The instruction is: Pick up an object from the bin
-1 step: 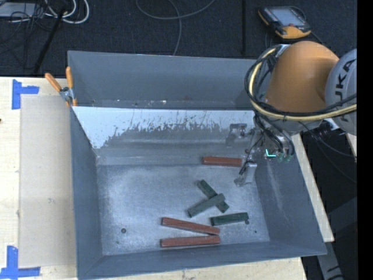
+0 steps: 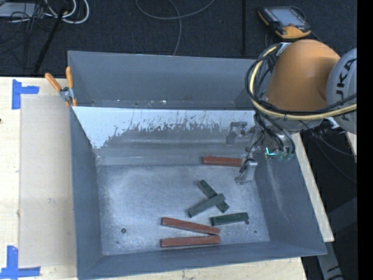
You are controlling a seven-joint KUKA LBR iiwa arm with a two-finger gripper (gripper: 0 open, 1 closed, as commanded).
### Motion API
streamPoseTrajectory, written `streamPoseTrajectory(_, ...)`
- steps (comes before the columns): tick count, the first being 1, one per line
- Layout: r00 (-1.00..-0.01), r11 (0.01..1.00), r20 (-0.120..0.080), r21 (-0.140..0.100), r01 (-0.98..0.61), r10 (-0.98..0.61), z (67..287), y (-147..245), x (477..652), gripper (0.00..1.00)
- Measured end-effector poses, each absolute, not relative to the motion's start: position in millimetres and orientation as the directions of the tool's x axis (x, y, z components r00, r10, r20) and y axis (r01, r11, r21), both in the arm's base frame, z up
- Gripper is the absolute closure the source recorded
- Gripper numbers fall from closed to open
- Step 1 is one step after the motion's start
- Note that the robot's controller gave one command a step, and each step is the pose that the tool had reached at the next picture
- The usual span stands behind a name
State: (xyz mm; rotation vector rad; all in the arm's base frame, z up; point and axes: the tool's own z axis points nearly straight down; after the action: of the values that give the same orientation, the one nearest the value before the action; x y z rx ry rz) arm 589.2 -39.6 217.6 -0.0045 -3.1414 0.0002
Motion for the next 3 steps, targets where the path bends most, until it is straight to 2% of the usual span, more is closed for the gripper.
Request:
streamPoseTrajectory(1, -0.998, 0.998, -0.005, 0.001, 0.068, 0.068, 168, -43, 586.9, 0.00)
streamPoseTrajectory(2, -1.000, 1.000, -0.002, 0.000, 0.014, 0.014, 99, -53, 564.3, 0.00)
streamPoseTrajectory(3, -0.991, 0.991, 0.002, 0.001, 0.136, 0.136, 85, -11, 510.4, 1.00)
